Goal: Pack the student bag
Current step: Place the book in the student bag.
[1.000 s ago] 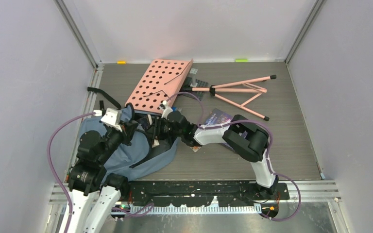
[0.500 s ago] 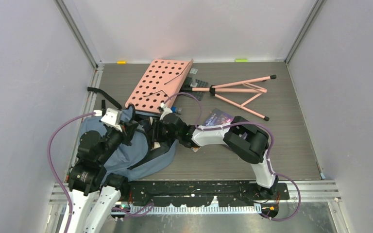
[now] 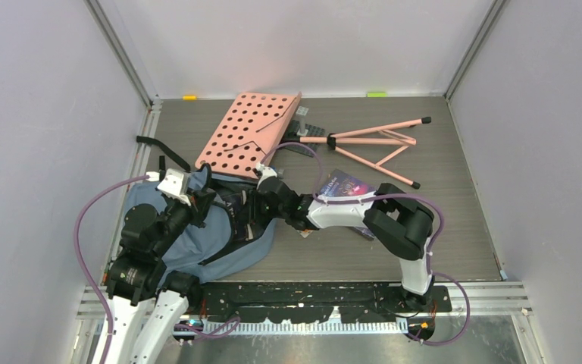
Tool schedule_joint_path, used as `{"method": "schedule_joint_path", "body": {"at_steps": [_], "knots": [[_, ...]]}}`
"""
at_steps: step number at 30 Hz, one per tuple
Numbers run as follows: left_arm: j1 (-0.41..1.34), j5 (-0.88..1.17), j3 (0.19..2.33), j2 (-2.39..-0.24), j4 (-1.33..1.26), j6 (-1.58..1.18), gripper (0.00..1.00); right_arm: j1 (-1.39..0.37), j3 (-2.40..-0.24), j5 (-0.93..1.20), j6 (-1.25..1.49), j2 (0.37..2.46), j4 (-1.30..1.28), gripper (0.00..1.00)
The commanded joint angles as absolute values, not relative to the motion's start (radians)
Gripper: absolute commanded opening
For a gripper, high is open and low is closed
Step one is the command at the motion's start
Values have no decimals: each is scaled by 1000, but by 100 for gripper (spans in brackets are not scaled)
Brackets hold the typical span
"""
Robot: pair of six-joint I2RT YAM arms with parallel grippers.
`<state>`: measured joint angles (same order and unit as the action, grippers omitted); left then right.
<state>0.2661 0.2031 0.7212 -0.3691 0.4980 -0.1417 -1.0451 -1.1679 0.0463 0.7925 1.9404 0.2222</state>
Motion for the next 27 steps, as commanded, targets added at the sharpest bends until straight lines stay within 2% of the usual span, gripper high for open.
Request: {"method": "schedule_joint_path", "body": {"at_steps": [1,3,5,8,10,12,19,24,27], "knots": [[268,240,733,-359,389,-132,0,-1039,-1116,60,818,1855,326,10],[268,216,736,-349,387,-126,0,-1038,-1103,56,821,1836,339,9],[268,182,743,-341,382,-124,0,-1038,-1097,51,815,1830,344,16],[268,129,769,-349,376,-124,0,-1039,-1112,21,776,1821,262,51],[268,109,790,-363,372,-121,0,-1039,-1092,6,743,1776,238,65],[269,86,801,-378,361,-112,0,-1039,-1078,-44,687,1710,192,71],[268,64,787,-428,342,-88,0,-1037,-1076,-161,530,1437,-43,80],[268,86,777,-440,354,-83,0,-1036,-1090,-227,480,1338,-154,84],[268,112,767,-442,356,-84,0,-1026,-1085,-348,478,1286,-263,90]]}}
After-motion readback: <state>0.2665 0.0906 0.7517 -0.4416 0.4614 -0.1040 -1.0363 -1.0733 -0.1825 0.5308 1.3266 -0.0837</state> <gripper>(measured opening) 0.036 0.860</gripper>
